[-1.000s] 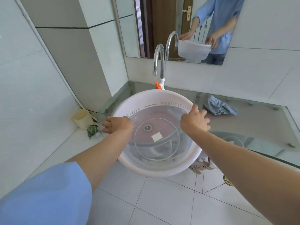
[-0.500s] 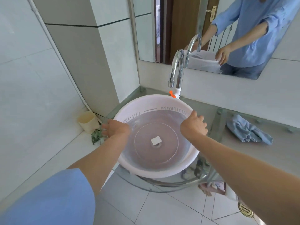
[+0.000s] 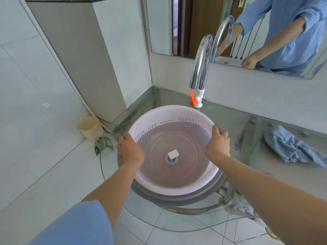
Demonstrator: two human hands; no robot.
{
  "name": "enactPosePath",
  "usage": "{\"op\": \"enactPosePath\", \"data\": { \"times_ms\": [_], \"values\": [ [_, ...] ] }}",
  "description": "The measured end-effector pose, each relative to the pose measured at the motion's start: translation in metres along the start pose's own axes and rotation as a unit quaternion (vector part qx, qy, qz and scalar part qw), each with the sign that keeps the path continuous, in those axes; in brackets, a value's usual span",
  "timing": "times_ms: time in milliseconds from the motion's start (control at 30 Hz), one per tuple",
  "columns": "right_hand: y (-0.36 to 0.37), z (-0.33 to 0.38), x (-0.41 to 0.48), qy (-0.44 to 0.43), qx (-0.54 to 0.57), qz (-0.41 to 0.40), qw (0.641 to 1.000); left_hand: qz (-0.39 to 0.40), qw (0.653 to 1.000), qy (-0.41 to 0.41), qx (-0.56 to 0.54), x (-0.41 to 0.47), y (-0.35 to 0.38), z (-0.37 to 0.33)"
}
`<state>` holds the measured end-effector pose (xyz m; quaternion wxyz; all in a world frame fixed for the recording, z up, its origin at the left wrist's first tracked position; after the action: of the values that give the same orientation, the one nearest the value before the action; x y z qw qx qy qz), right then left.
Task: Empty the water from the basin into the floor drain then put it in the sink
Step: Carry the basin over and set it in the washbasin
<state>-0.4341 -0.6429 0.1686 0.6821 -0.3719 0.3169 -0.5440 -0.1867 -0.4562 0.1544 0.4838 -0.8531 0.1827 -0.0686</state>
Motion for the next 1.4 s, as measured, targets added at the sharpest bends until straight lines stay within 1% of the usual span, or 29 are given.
{"op": "enactPosePath", "data": {
  "times_ms": [267,333,467,633,767,867,1000,1133,1300,1400],
  "values": [
    [0.025,-0.018,0.007,0.016,-0.025,0.034,0.999,0.023,0.998,0.033,0.041,0.0,0.017,0.004],
    [0.026,-0.021,0.009,0.015,-0.031,0.043,0.998,0.031,0.998,0.04,0.042,0.003,0.019,0.003],
    [0.034,-0.024,0.008,0.006,-0.043,0.069,0.997,0.064,0.996,0.063,0.009,0.007,0.03,0.004],
    [0.039,-0.025,0.003,-0.007,-0.05,0.068,0.996,0.097,0.989,0.104,0.031,0.007,0.041,0.005],
    [0.041,-0.024,-0.01,-0.007,-0.055,0.057,0.997,0.091,0.984,0.136,0.067,-0.002,0.042,0.007],
    [0.042,-0.025,-0.025,-0.012,-0.051,0.035,0.998,0.067,0.979,0.167,0.1,-0.018,0.042,0.01],
    [0.043,-0.028,-0.041,-0.002,-0.016,0.029,0.999,0.039,0.975,0.203,0.087,-0.03,0.037,0.008],
    [0.042,-0.025,-0.044,-0.012,-0.018,0.041,0.999,0.05,0.971,0.217,0.09,-0.03,0.036,0.004],
    [0.037,-0.016,-0.049,-0.05,-0.075,0.045,0.995,0.056,0.963,0.245,0.101,-0.031,0.029,-0.004],
    [0.03,-0.002,-0.055,-0.077,-0.046,0.047,0.995,0.056,0.957,0.275,0.072,-0.04,0.021,-0.018]
  ]
}}
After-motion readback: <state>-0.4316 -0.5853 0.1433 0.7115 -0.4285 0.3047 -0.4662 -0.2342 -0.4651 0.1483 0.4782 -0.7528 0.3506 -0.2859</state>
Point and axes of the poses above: each hand's wrist, its own x-axis towards the middle knuckle, its own y-axis out of the palm, z = x × y, the point moved 8 cm from there along x, towards the middle knuckle, and after that the axes turned 2 degrees about -z, right-handed, at the moved point
